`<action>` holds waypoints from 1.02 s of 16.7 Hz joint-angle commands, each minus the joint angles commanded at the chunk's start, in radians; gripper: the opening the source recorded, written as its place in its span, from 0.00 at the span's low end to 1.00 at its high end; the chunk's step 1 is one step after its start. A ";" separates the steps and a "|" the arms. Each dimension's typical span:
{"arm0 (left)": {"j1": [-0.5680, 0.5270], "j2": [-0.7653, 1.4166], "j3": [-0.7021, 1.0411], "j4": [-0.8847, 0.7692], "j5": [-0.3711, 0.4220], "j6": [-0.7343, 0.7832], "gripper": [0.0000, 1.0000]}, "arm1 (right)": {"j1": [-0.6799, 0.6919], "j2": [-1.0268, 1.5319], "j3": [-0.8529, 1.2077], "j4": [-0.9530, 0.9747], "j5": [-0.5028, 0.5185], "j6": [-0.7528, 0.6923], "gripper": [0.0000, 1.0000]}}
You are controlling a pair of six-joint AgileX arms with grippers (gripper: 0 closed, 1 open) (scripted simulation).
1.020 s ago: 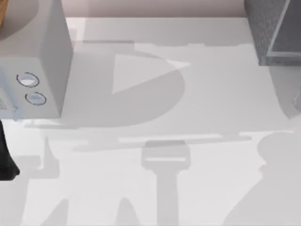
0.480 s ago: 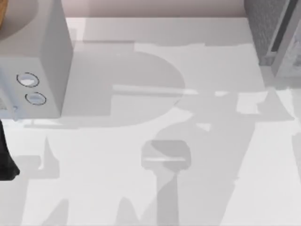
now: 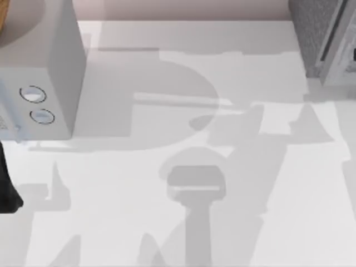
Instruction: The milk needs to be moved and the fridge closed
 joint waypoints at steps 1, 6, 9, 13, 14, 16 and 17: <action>0.000 0.000 0.000 0.000 0.000 0.000 1.00 | 0.000 0.011 0.011 -0.002 0.000 0.000 1.00; 0.000 0.000 0.000 0.000 0.000 0.000 1.00 | 0.000 0.097 0.113 -0.023 0.002 0.001 1.00; 0.000 0.000 0.000 0.000 0.000 0.000 1.00 | 0.001 0.146 0.175 -0.035 0.002 0.001 1.00; 0.000 0.000 0.000 0.000 0.000 0.000 1.00 | 0.001 0.211 0.257 -0.052 0.004 0.001 1.00; 0.000 0.000 0.000 0.000 0.000 0.000 1.00 | 0.001 0.227 0.277 -0.056 0.004 0.001 1.00; 0.000 0.000 0.000 0.000 0.000 0.000 1.00 | 0.001 0.260 0.318 -0.064 0.004 0.002 1.00; 0.000 0.000 0.000 0.000 0.000 0.000 1.00 | 0.001 0.276 0.339 -0.069 0.005 0.002 1.00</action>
